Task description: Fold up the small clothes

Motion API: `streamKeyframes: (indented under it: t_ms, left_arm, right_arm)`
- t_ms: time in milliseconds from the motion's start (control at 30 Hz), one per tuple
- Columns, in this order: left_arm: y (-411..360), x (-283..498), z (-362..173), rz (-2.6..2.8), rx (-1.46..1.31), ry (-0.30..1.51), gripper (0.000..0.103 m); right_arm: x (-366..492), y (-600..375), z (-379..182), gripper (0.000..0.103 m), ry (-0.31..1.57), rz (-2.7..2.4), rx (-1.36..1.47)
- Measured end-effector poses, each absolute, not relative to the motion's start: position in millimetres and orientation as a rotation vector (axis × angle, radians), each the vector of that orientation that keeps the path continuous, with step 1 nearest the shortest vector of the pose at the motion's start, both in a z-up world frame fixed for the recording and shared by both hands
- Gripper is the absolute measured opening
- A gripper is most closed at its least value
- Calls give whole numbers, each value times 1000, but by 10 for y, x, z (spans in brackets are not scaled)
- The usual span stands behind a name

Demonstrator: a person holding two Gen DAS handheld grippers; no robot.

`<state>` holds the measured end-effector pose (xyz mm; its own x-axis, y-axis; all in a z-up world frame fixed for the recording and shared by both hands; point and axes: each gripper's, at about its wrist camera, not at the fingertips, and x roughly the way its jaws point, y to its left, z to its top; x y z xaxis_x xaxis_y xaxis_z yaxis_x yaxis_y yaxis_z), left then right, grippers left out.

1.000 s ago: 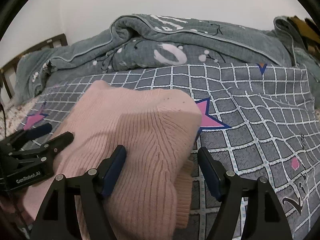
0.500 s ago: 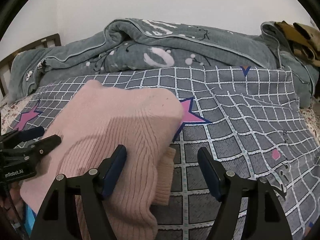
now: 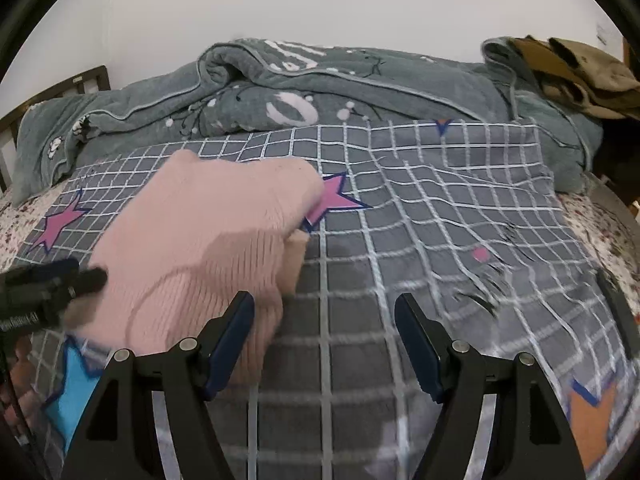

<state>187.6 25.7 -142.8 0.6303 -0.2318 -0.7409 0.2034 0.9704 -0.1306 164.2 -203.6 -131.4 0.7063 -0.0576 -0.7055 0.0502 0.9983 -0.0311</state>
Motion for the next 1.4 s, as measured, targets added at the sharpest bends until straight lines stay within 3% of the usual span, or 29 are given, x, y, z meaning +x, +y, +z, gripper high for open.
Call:
streamKeyframes:
  t_ms: [500,567,633,767,1400]
  left_arm:
    - [71,667,-133,-193,13,668,78]
    - [80,523,-5,-174,14,648,80]
    - [119,364,103,-153,3,627,86]
    - [149,121,248,-143,-21,605,87]
    - [25,-374,437,-99,13,550,88]
  right_arm:
    - [518,-2140,-352,72,723,-79,66]
    - [381,-2146,-224,79,713,-84,64]
    - [266,-2143,-134,95,699,-84,55]
    - [-2,-2087,18,102,674,-85,5]
    - [-611,-2095,298,103,644,-99,-19]
